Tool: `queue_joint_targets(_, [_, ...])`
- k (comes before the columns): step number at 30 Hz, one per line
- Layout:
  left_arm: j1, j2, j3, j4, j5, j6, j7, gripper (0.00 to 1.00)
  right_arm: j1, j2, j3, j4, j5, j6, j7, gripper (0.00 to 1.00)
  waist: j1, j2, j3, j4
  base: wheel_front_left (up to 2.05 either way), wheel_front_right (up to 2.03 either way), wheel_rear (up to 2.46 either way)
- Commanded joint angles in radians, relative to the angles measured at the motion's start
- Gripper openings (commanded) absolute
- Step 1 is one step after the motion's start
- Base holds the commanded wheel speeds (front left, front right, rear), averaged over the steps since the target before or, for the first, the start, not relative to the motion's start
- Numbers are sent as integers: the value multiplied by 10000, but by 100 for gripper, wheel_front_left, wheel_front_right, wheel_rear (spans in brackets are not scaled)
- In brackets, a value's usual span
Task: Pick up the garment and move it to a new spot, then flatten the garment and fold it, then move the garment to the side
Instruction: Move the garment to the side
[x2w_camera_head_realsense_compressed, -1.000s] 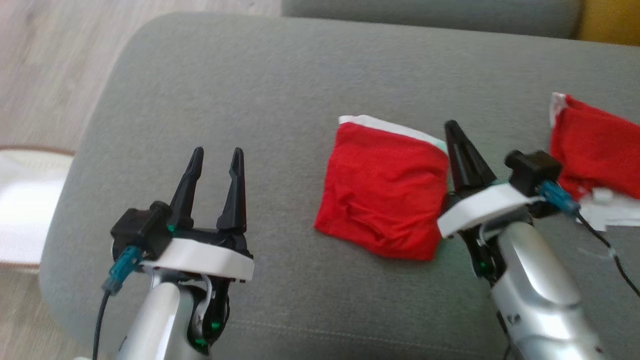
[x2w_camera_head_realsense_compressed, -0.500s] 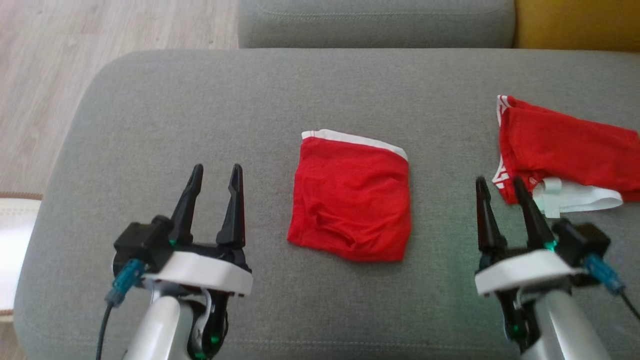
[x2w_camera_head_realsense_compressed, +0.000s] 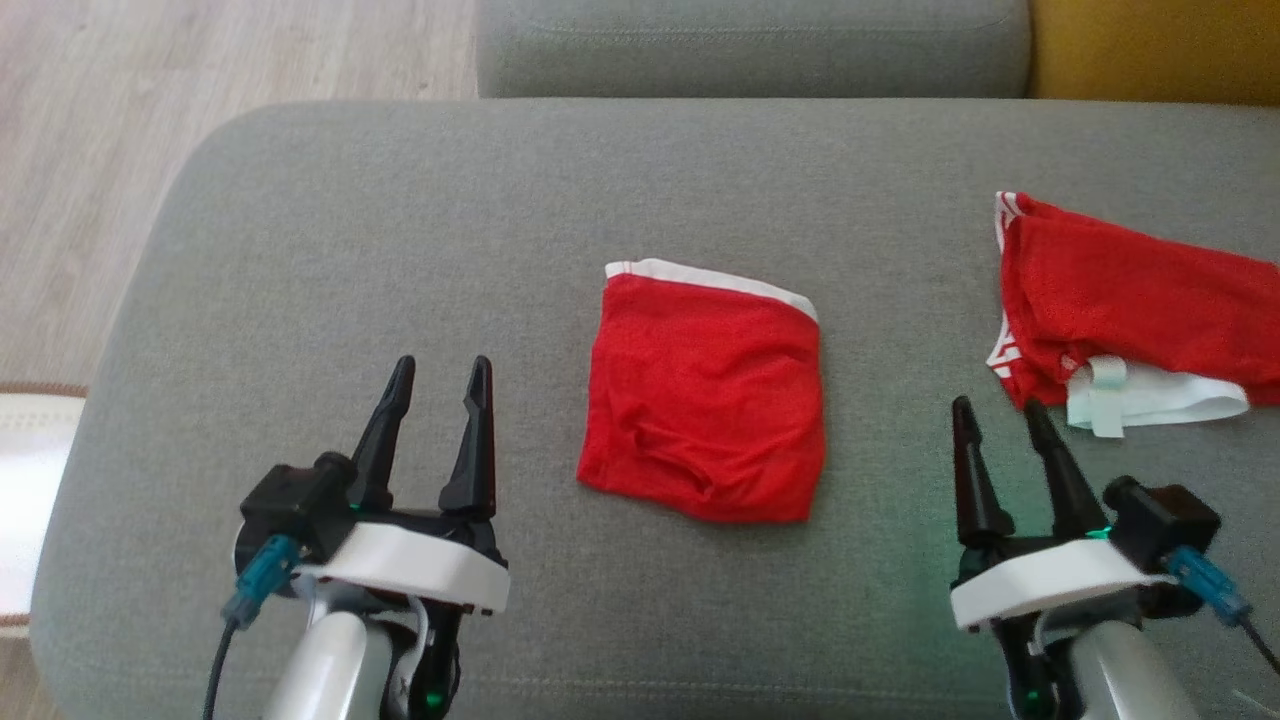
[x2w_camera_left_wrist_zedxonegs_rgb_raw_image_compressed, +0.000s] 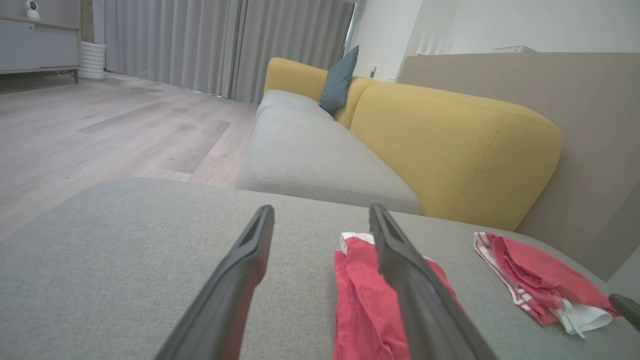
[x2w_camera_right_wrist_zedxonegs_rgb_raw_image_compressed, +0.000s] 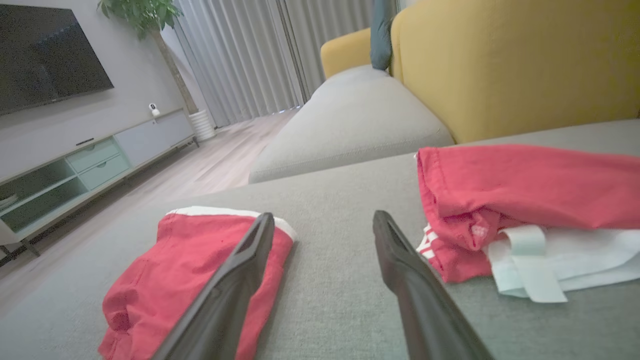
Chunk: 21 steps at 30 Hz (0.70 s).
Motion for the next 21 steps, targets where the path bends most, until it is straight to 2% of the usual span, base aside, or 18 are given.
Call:
queue_joint_targets(1, [-459,79,241,-399,-4,-37,-120,100,-276,-7,366,-260,158,-7,107,100,0,0,108,106,0,0,0])
queue_joint_targets(6, [-567,79,139,-387,15,-77,-120,100,-621,-7,1125,393,902,-7,737,100,0,0,357,404,0,0,0])
queue_joint_targets(9, [-653,79,99,-350,12,-100,-120,100,-1055,-7,1543,1152,1881,-7,1035,100,0,0,524,598,0,0,0])
queue_joint_targets(12, [-743,79,20,-318,-10,-116,-120,100,-1598,-7,1958,2102,2646,-7,1042,100,0,0,671,835,0,0,0])
queue_joint_targets(21, [-938,79,-3,-330,-55,-118,-120,100,-3317,-7,2886,5033,3857,-7,690,100,0,0,1043,1348,0,0,0])
